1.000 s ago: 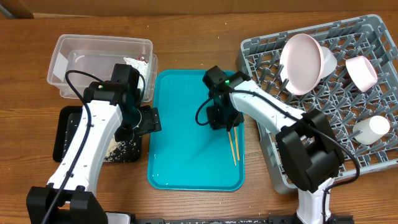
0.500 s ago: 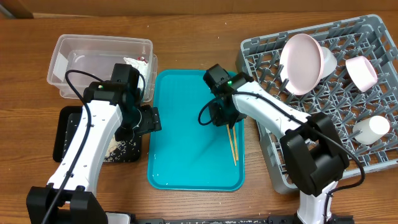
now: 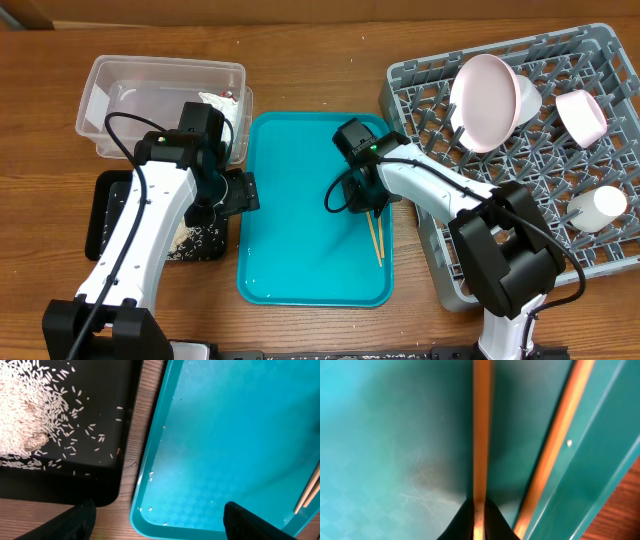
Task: Sort waste into correct bins and load items into the dishwasher
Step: 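Grasp one wooden chopstick on the teal tray with the right gripper, then carry the chopstick with the right gripper into the rack and release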
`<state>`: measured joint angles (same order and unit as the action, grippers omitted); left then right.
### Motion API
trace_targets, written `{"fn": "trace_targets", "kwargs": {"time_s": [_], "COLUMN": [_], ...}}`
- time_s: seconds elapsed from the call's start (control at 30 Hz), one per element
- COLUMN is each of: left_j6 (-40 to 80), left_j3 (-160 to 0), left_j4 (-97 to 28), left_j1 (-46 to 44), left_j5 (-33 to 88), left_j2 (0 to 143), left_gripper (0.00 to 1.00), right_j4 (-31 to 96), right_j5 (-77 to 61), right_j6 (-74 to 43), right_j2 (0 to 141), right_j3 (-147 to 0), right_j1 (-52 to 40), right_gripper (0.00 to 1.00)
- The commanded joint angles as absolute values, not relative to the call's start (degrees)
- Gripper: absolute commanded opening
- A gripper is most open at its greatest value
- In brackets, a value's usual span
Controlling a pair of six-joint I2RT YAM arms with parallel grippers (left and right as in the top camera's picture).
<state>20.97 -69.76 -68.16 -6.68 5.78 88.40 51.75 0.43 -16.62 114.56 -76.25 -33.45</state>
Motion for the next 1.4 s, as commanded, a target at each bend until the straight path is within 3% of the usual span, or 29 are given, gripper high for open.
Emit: {"fn": "trace_targets", "kwargs": {"time_s": [0.0, 0.4, 0.73, 1.0, 1.37], "left_j6": [20.75, 20.73, 20.75, 20.75, 20.75], "left_j3": [-69.47, -69.47, -69.47, -69.47, -69.47], "left_j4": [-68.34, -68.58, -68.55, -68.53, -68.51], "left_j1": [-6.9, -6.9, -6.9, -6.9, -6.9], "left_j5": [5.37, 5.37, 5.37, 5.34, 5.34], "left_j2": [88.01, 88.01, 88.01, 88.01, 88.01], "left_gripper": [0.83, 0.83, 0.83, 0.84, 0.84], "right_j4": [52.6, 58.78, 69.87, 74.11, 75.37], "right_j5": [-1.58, -9.08, -7.14, -6.2, -2.0], "right_j6": [-17.89, -14.52, -0.08, 5.61, 5.85], "right_j2": [115.33, 106.72, 94.63, 94.04, 94.04], "right_j3": [-74.3, -79.68, -88.47, -88.86, -88.84], "right_j1": [-33.8, -32.12, -18.52, -10.07, -9.23], "right_gripper": [0.04, 0.04, 0.04, 0.04, 0.04]}}
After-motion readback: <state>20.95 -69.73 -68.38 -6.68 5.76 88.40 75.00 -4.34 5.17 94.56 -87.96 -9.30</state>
